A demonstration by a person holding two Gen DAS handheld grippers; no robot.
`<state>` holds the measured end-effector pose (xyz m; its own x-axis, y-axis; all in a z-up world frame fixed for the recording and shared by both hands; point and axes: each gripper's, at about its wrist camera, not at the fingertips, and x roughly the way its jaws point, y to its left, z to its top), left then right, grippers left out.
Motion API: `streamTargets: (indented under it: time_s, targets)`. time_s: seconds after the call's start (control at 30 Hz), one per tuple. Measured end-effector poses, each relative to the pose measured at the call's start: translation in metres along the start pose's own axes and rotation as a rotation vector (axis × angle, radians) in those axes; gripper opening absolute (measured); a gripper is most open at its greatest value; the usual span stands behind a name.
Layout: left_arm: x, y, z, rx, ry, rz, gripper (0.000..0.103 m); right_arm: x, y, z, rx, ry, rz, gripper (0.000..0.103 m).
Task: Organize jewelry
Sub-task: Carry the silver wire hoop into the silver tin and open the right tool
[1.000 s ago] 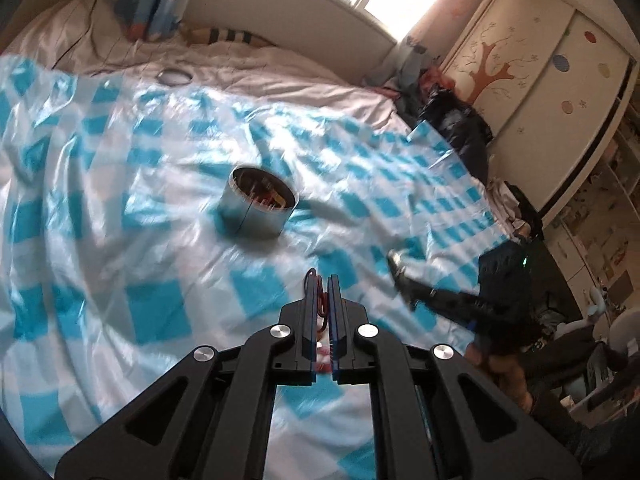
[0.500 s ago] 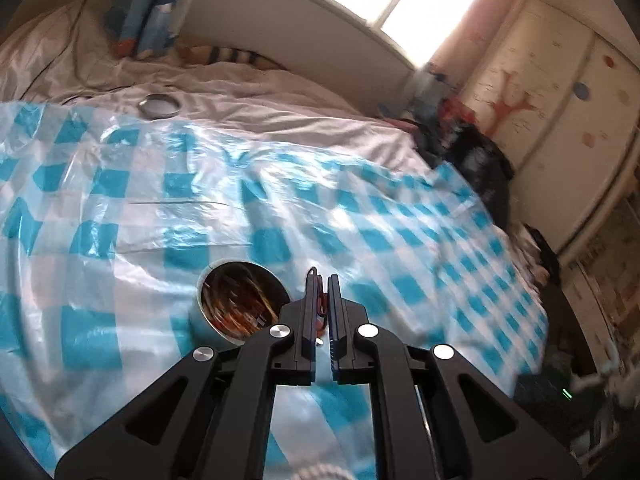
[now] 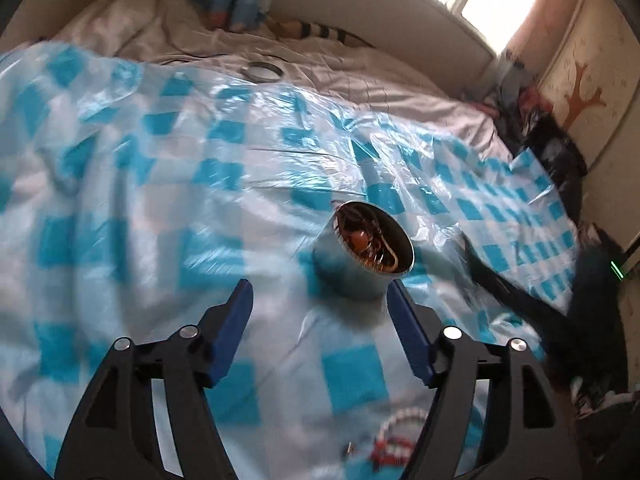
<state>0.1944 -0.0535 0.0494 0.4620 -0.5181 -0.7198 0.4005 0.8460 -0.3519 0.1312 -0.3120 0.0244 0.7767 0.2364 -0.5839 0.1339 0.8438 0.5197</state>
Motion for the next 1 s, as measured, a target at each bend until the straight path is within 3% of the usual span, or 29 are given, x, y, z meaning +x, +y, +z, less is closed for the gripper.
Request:
streamTargets:
  time_s: [0.13,0.27,0.4,0.5,0.73,0.83,0.9,1.0]
  targets:
    - [-0.02,0.024,-0.025,-0.073,0.012,-0.021,0.073,0.047,0.023,0.015,-0.048,0.028,-0.019,0.006]
    - [-0.026,0.034,-0.027,-0.046,0.022,-0.008,0.073,0.084,0.05,0.025,-0.152,0.073,-0.076,0.006]
    - [-0.036,0.044,-0.024,-0.072,0.0,-0.021,0.073,0.093,0.056,0.028,-0.244,0.113,-0.199,0.006]
    - [-0.043,0.044,-0.025,-0.069,-0.015,-0.027,0.073,0.091,0.041,0.029,-0.235,0.131,-0.264,0.006]
    - [-0.048,0.041,-0.025,-0.06,-0.022,-0.037,0.074,0.095,0.03,0.028,-0.262,0.18,-0.359,0.006]
    - [-0.048,0.041,-0.025,-0.062,-0.021,-0.039,0.075,0.094,0.034,0.029,-0.267,0.164,-0.348,0.006]
    - [-0.049,0.041,-0.025,-0.062,-0.023,-0.042,0.075,0.089,0.042,0.036,-0.253,0.118,-0.273,0.006]
    - [-0.049,0.042,-0.024,-0.069,-0.025,-0.044,0.076,0.102,0.062,0.049,-0.264,0.14,-0.211,0.007]
